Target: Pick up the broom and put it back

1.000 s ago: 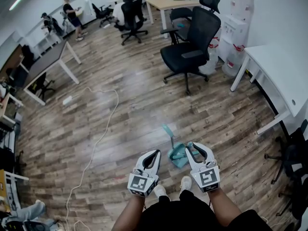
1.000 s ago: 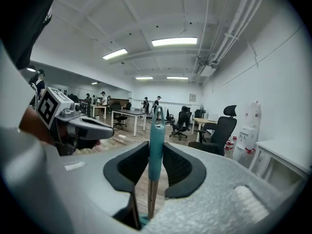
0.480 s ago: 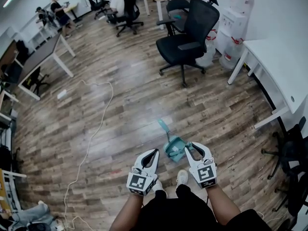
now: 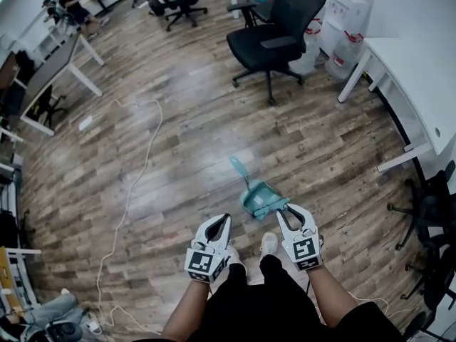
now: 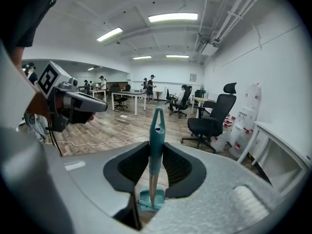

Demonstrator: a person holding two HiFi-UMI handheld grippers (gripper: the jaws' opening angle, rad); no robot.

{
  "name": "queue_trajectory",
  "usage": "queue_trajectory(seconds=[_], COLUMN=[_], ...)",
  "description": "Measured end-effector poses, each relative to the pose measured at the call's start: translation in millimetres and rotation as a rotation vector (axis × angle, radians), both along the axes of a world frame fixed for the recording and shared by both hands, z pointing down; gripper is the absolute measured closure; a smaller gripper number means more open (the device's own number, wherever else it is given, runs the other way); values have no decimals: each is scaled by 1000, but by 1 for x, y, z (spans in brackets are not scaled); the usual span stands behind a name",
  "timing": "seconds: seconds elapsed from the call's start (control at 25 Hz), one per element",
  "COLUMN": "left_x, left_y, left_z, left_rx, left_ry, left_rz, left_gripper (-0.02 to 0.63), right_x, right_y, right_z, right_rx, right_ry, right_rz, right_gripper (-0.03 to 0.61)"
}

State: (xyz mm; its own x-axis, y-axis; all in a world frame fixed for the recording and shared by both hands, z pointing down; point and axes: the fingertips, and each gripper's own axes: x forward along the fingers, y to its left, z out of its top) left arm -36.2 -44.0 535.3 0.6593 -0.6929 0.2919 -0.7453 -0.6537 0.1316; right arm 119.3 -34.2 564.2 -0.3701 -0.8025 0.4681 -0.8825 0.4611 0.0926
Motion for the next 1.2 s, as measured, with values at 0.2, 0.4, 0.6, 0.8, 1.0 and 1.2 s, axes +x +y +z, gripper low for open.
queue_trajectory(seconds=[0.2,0.4,0.6,0.8,1.0,1.2], left_x=[-6,-3,-2,-8,-15,-26], left_y=[7,8,10,6,11,11], left_z=[21,30,35,38,44,45], left_rx=[-65,-82,-101,-122,-152,-153], left_ry=[1,6,18,36,26,33], left_rz=[-18,-21,-24,-44,-58,-96], left_gripper=[595,595,595,595,595,595], right_x=[2,7,7,2,-9,-28], right_y=[9,15,27,29,30,22], right_z=[27,45,66,93,116,125], right_rx=[-66,-115,-166,-229,-273,-266], right_ry=[35,83,120,177,196,207], right_rz=[10,14,-4,-38,-80,-150], right_gripper=[488,486,486,486,486,486])
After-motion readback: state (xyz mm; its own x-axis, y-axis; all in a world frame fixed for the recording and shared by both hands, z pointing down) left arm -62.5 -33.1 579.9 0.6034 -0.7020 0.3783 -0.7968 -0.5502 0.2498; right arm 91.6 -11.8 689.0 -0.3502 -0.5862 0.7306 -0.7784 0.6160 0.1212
